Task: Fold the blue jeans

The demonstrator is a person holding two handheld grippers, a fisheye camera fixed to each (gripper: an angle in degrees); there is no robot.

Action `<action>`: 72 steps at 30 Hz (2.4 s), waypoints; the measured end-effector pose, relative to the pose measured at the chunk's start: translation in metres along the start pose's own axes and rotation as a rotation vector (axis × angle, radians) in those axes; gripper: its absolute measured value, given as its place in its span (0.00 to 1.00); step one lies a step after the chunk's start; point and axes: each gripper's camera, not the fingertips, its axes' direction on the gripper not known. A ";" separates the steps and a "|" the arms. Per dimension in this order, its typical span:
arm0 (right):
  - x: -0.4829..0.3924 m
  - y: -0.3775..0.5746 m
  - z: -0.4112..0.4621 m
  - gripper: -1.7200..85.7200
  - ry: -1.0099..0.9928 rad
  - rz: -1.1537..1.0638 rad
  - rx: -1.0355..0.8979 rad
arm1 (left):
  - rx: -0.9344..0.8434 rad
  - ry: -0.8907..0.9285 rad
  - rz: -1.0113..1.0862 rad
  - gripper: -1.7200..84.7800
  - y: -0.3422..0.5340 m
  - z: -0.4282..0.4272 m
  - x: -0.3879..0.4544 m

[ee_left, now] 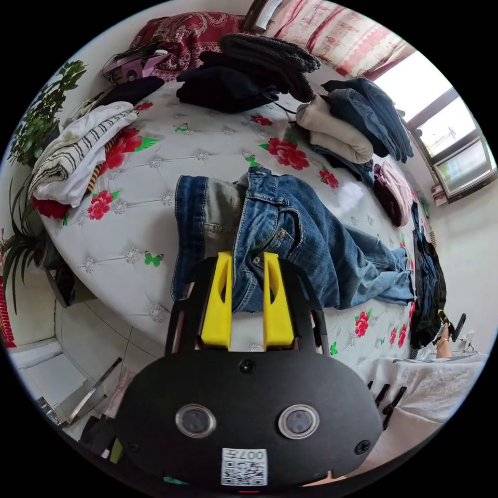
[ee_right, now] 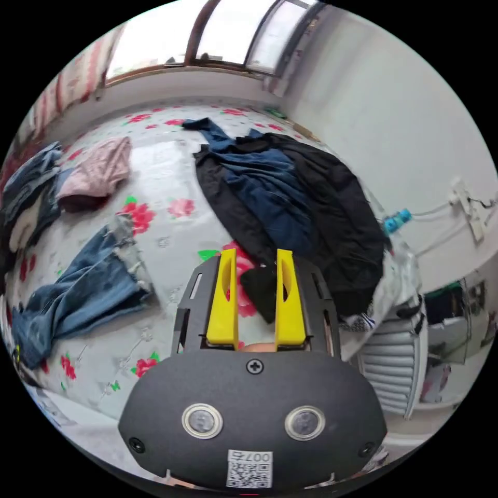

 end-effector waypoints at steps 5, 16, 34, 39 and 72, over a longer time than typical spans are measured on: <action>-0.094 -0.010 0.070 0.12 -0.362 -0.197 -0.097 | 0.023 -0.033 -0.003 0.03 -0.006 -0.014 0.009; -0.078 -0.059 0.024 0.02 -0.659 -0.392 -0.143 | -0.020 0.109 0.194 0.01 -0.021 -0.097 -0.005; 0.061 0.013 -0.005 0.02 -0.686 -0.310 -0.264 | -0.087 0.454 -0.153 0.01 0.041 -0.092 -0.115; 0.072 -0.001 -0.030 0.04 -0.654 -0.402 -0.198 | 0.022 0.379 0.019 0.01 0.007 -0.150 -0.091; 0.144 -0.010 -0.112 0.02 -0.929 -0.444 0.121 | 0.103 0.442 0.146 0.01 -0.003 -0.223 -0.068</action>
